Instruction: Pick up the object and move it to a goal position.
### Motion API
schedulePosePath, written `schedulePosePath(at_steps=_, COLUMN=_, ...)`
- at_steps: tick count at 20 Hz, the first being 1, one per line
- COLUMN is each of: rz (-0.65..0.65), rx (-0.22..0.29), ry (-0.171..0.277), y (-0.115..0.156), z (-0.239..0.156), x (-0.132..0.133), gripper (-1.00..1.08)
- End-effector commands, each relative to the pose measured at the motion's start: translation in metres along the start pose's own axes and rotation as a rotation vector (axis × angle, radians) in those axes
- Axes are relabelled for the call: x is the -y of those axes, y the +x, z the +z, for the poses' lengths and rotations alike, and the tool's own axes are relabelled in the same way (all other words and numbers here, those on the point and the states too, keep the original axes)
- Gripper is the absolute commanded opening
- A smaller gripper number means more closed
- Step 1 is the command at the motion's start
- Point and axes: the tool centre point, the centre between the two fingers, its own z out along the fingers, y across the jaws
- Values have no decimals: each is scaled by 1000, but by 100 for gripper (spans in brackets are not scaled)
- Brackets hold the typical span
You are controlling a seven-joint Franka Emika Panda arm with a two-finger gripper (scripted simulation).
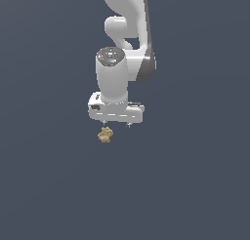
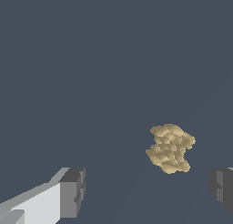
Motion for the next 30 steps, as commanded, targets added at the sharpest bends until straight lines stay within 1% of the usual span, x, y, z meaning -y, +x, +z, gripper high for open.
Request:
schedulePosePath(at_steps=1, rz=37, rx=6, ry=-1, y=-2, z=13, x=-12, gripper=100)
schedulePosePath(at_steps=7, rz=161, rx=19, ry=-7, y=-13, z=54, x=-51, gripper=100)
schedulePosePath(at_steps=11, rz=208, rx=24, ry=-10, y=-18, z=69, x=-66, gripper=100)
schedulePosePath(at_steps=19, rz=213, rx=26, ry=-11, y=-20, z=76, x=-68, gripper=100)
schedulePosePath(at_steps=26, rz=216, rx=26, ry=-11, y=-22, z=109, x=-69, gripper=100)
schedulePosePath(at_steps=30, rz=218, rx=25, ry=-11, y=-22, z=120, x=-69, gripper=100)
